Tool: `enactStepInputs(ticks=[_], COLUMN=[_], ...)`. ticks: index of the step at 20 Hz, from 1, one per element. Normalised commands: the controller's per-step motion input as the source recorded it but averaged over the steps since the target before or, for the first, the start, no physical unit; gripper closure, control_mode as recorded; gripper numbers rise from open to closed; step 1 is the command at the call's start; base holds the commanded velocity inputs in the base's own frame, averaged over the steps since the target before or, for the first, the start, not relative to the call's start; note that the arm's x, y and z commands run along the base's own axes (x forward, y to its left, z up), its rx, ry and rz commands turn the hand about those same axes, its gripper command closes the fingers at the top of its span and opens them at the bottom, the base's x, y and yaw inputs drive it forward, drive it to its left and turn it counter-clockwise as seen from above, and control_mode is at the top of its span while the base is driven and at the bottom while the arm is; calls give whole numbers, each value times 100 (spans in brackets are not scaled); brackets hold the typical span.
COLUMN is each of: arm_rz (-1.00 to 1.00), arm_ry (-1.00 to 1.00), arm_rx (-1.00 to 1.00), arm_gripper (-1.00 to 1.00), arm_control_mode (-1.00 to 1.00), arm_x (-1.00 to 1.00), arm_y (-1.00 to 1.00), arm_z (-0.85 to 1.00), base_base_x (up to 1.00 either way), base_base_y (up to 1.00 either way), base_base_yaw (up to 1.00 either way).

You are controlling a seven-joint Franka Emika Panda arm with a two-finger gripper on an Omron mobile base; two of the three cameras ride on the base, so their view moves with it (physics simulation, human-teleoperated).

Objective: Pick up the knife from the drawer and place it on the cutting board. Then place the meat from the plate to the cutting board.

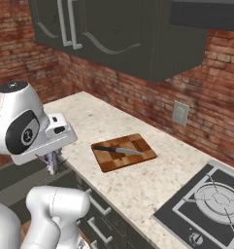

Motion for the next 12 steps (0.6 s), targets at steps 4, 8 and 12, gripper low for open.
enactStepInputs(ticks=[4, 8, 12], arm_rz=[11, 7, 6], arm_ry=[-3, -6, 0], arm_rx=[0, 0, 0], arm_gripper=[100, 100, 100], arm_control_mode=[-100, -100, -100], arm_x=[11, -1, 9], arm_y=[0, 0, 0], arm_z=[-24, -28, -44], base_base_x=[0, 0, 0], base_base_y=[0, 0, 0], base_base_yaw=[0, 0, 0])
